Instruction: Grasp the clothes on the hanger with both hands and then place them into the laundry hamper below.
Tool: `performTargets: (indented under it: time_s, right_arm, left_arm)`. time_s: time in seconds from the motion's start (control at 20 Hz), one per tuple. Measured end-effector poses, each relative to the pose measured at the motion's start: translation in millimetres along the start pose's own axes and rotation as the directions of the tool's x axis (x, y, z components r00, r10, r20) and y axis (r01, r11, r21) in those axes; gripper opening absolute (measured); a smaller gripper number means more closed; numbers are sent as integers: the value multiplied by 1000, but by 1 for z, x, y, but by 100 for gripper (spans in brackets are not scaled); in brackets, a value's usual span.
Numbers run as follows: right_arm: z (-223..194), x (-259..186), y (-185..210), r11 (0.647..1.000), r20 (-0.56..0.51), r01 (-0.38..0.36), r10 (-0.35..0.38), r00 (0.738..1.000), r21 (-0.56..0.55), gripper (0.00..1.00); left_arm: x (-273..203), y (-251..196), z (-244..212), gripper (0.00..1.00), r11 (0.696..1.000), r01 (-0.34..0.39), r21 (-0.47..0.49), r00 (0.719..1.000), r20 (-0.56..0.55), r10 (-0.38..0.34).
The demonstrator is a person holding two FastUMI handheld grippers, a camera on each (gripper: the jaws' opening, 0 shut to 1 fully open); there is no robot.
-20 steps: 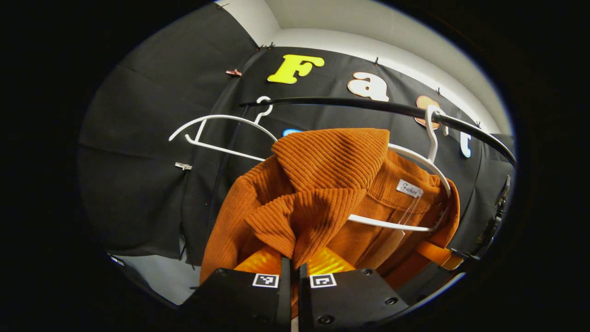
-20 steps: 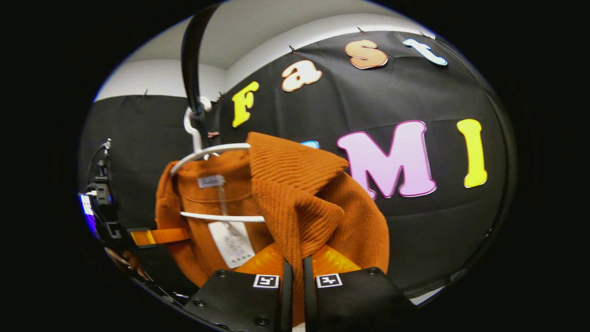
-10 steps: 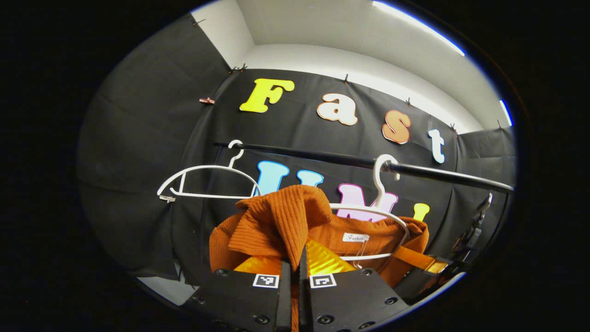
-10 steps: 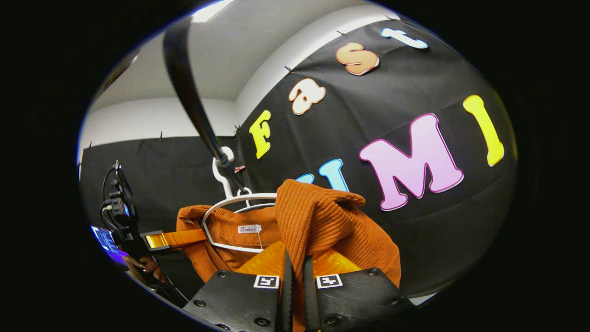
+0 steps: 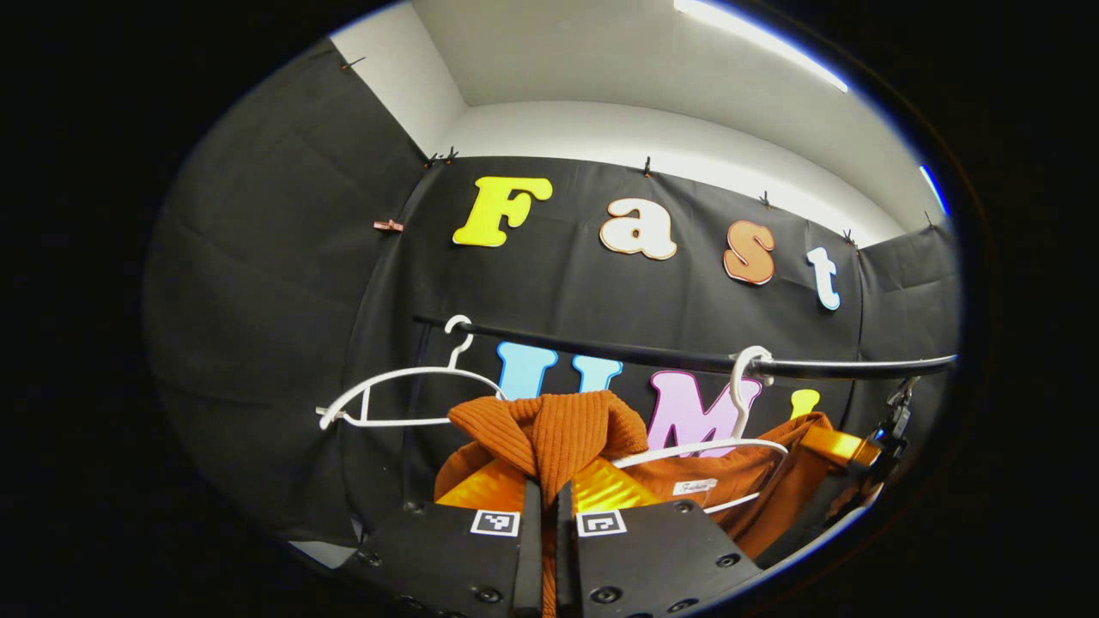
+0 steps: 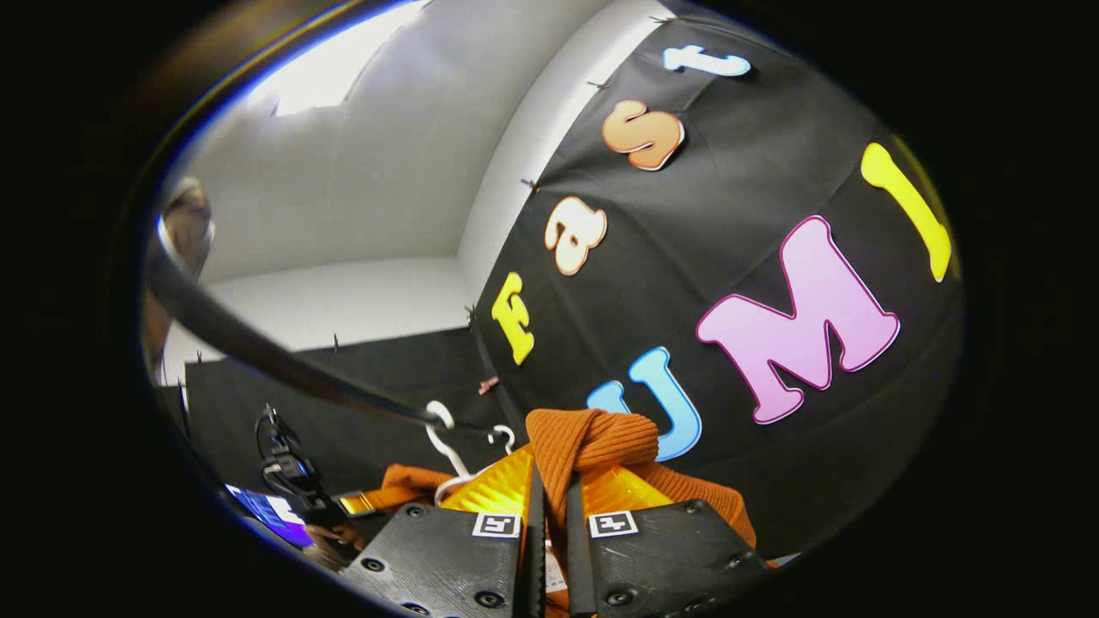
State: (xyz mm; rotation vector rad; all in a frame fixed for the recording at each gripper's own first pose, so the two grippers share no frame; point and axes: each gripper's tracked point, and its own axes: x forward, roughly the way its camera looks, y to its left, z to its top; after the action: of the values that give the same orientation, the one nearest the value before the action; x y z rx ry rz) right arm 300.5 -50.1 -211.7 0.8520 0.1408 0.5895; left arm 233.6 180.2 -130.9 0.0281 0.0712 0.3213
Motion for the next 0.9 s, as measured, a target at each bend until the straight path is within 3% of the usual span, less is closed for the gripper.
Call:
performTargets:
  time_s: [0.1,0.15,0.25,0.5,0.65,0.8,0.9]
  right_arm:
    - [21,6,-21,998,36,52,-50,998,-43,10]
    - [27,9,-29,994,38,75,-72,997,-85,14]
    - [34,10,-39,979,32,119,-115,993,-167,14]
    - [5,10,-80,917,-58,231,-263,963,-326,14]
    - [-20,3,-106,913,-125,268,-319,940,-308,14]
    - [-45,-7,-125,930,-171,289,-331,928,-229,14]
    - [-70,-18,-148,912,-216,337,-387,896,-234,14]
  left_arm:
    - [6,23,13,10,998,-26,54,1000,6,26]
    - [9,32,17,10,997,-33,74,999,7,33]
    - [19,52,17,10,991,-58,122,998,-11,60]
    - [52,64,-55,10,984,-30,176,981,-182,63]
    - [61,73,-105,10,994,-20,106,955,-291,50]
    - [54,90,-141,10,998,-54,33,936,-346,62]
    - [48,86,-165,10,997,-76,-2,918,-390,69]
